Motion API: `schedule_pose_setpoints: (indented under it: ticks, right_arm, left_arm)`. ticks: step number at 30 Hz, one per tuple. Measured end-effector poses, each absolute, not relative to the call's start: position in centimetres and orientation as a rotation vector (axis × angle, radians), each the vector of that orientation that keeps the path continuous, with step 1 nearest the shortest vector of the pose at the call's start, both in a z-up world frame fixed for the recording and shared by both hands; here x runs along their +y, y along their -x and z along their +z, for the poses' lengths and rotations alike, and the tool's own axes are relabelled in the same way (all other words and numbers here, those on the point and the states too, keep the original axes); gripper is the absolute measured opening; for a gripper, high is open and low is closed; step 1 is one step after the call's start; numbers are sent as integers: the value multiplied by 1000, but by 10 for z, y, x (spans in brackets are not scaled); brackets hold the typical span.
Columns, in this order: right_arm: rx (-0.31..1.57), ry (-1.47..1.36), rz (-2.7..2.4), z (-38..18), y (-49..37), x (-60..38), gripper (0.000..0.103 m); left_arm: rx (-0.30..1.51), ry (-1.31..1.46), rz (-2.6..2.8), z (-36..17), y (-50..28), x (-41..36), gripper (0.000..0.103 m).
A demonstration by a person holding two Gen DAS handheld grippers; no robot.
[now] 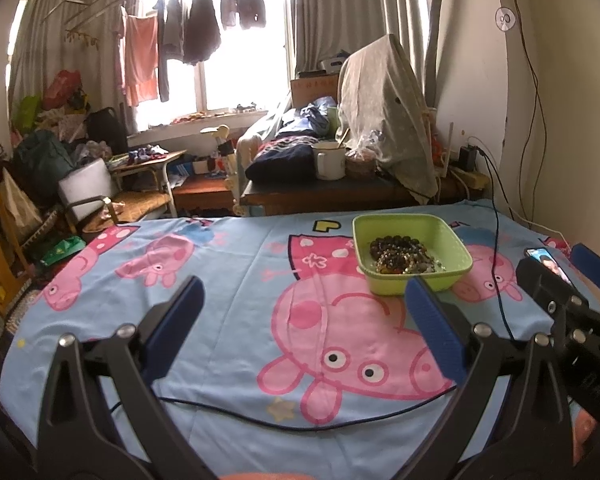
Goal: Organize jewelry
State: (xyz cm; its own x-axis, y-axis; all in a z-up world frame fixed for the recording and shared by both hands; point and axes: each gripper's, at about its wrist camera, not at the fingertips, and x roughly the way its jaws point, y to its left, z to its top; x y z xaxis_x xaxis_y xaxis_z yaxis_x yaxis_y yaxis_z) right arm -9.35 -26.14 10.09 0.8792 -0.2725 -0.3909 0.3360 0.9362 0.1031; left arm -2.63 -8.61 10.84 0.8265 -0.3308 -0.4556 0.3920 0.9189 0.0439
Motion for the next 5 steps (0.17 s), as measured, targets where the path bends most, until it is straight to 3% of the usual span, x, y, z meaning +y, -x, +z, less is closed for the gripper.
schedule_pose_setpoints:
  ticks: [5]
  right_arm:
    - [382,-172,-318,100,94,-261,56]
  left_arm:
    - [452,-140,-384,109,26,-86,97]
